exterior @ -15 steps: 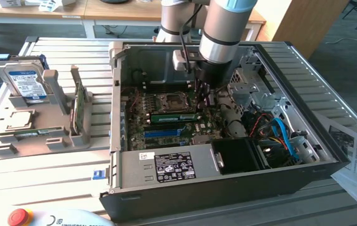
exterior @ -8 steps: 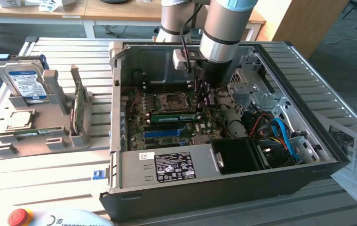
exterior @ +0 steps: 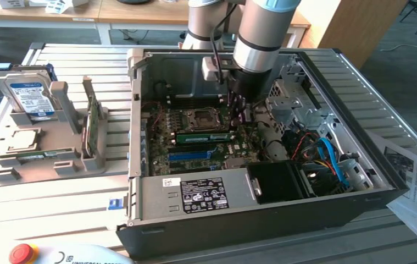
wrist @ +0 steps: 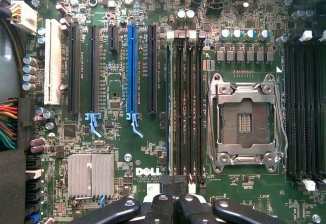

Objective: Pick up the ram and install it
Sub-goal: 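Press down the ram until it locks into place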

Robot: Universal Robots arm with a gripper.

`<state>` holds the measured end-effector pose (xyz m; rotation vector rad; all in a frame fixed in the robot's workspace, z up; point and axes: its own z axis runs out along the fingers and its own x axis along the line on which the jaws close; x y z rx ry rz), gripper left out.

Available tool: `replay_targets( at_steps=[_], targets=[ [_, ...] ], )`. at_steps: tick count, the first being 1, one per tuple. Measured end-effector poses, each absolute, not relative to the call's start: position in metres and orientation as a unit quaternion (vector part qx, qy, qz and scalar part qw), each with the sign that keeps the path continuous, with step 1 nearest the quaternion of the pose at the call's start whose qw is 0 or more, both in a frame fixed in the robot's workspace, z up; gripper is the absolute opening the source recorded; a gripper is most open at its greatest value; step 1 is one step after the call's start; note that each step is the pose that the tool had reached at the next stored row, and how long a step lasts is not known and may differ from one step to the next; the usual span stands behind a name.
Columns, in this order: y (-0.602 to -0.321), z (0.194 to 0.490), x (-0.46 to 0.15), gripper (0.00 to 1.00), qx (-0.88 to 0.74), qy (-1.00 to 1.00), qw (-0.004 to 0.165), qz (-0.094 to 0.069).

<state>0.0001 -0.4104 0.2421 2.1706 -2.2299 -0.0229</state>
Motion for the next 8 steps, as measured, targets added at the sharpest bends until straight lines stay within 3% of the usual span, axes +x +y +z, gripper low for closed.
replay_targets(
  at_steps=[8],
  targets=[
    [-0.4103, 0.2484, 0.0001, 0.1, 0.697, -0.716, 0.015, -0.007]
  ],
)
